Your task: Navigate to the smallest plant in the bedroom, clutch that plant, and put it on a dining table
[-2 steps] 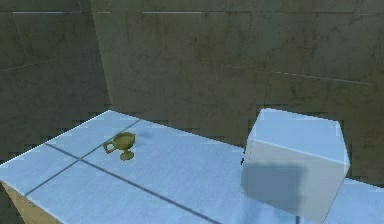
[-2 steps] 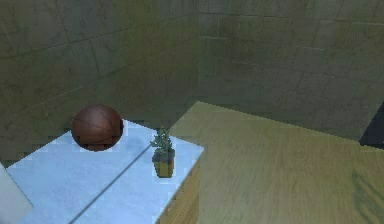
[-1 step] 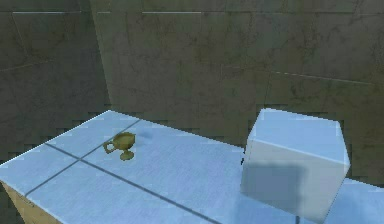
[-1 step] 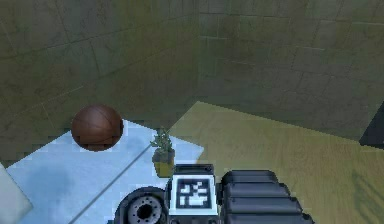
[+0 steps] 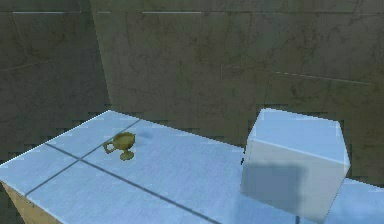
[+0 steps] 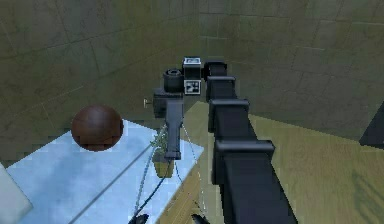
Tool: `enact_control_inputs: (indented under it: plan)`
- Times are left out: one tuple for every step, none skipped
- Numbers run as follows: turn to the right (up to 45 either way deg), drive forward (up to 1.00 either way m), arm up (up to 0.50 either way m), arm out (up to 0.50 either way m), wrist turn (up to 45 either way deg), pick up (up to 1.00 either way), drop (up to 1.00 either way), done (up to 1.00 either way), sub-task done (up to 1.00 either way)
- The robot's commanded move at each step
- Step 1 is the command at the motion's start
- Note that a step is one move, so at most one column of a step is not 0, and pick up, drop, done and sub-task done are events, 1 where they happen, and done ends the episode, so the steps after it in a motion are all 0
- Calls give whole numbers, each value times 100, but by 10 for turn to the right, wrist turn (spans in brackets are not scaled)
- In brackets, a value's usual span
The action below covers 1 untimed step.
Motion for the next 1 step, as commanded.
enact_control_inputs:
  plan:
    - [0,0,0,0,450,0,0,0,0]
